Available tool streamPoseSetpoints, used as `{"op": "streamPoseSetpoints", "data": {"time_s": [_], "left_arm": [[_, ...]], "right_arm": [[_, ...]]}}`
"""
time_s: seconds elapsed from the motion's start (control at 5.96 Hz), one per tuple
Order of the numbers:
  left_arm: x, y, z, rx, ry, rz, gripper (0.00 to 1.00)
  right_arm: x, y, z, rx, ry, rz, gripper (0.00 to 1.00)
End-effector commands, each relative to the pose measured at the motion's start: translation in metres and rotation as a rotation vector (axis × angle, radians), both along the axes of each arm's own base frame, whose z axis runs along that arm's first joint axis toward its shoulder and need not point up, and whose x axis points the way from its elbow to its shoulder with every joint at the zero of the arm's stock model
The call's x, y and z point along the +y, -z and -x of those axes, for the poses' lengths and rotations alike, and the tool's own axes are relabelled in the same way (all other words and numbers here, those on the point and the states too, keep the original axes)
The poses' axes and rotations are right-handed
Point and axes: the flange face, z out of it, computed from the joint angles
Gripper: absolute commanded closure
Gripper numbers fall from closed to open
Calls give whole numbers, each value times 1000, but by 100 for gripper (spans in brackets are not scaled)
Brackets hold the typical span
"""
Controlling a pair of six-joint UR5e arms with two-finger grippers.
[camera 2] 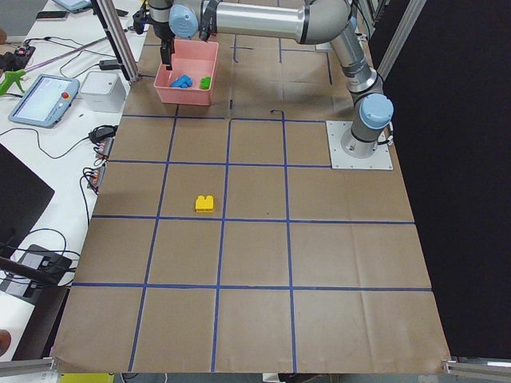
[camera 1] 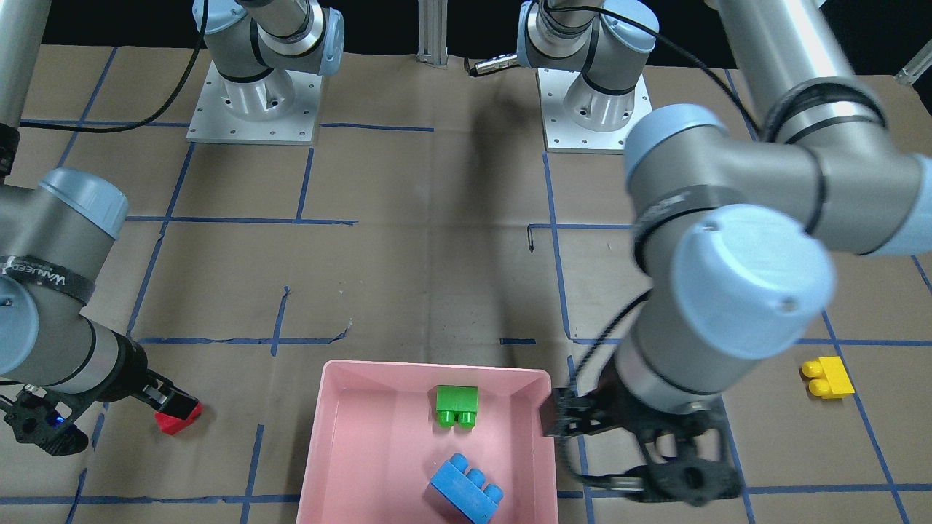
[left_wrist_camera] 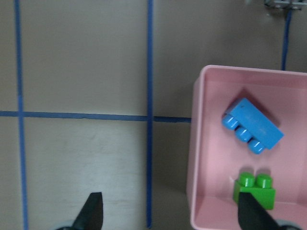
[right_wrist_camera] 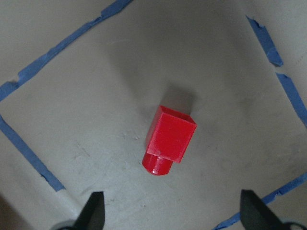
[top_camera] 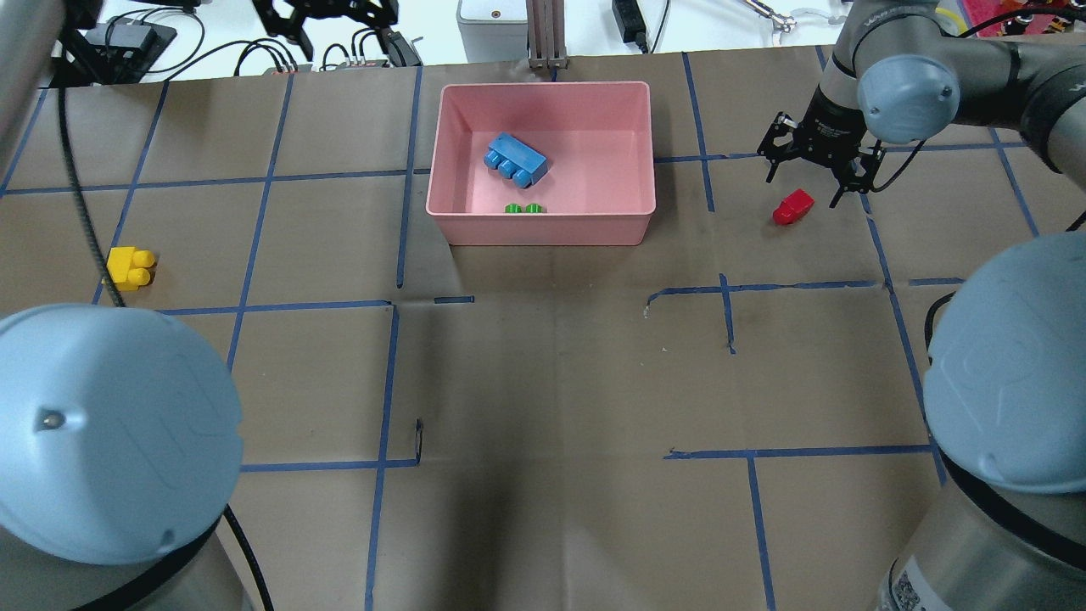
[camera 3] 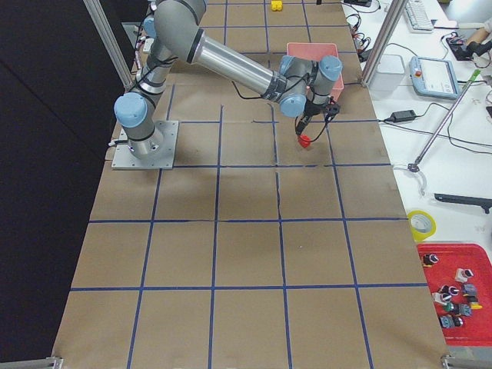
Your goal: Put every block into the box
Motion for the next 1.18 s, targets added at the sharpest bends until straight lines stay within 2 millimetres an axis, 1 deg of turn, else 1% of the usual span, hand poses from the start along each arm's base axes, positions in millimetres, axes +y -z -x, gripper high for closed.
{"op": "streamPoseSetpoints", "data": {"time_s": [0.0, 0.17, 0.34, 0.5, 0.67, 0.84, 1.01], "left_arm": [[33, -10, -137, -28, 51, -38, 0], [54, -4, -212, -29, 67, -64, 0], [66, 4, -266, -22, 46, -80, 1], [76, 24, -317, -3, 68, -111, 1], [92, 56, -353, 31, 35, -151, 2], [102, 89, -369, 30, 47, -146, 3], [118, 123, -396, 21, 39, -115, 3]], "right_arm": [[-6, 14, 3, 10, 17, 43, 0], [-8, 17, 8, 22, 22, 54, 1], [-10, 25, 9, 26, 22, 55, 0], [-11, 35, 10, 32, 20, 49, 0], [-2, 47, 11, 53, 17, 18, 1], [4, 55, 10, 56, 16, -2, 1], [2, 56, 12, 70, 16, 6, 2]]}}
